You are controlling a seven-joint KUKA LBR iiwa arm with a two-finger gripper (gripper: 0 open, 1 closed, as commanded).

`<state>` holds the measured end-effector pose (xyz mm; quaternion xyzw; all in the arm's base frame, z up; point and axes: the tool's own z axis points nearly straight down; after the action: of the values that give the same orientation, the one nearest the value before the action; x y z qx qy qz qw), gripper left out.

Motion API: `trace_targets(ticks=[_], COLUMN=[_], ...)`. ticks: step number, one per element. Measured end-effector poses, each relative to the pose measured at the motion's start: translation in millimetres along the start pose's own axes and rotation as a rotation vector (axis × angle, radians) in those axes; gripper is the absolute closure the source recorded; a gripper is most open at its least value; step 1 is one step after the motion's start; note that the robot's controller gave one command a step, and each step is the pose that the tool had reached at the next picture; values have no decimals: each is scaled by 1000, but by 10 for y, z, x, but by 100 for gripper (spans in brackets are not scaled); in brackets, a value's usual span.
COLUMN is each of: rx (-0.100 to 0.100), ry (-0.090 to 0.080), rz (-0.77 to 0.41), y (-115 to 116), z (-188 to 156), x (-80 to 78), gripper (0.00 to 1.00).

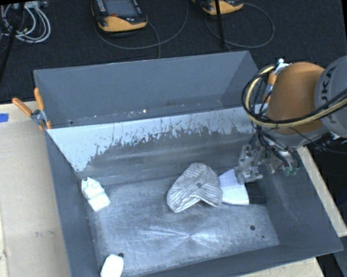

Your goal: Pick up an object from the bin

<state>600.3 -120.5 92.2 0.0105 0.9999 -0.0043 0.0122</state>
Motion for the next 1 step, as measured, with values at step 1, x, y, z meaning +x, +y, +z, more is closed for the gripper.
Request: trace_targets(ticks=[1], rx=[0], ry=[-21], rz=[-2], y=[26], z=[23], x=[-30], gripper=[0])
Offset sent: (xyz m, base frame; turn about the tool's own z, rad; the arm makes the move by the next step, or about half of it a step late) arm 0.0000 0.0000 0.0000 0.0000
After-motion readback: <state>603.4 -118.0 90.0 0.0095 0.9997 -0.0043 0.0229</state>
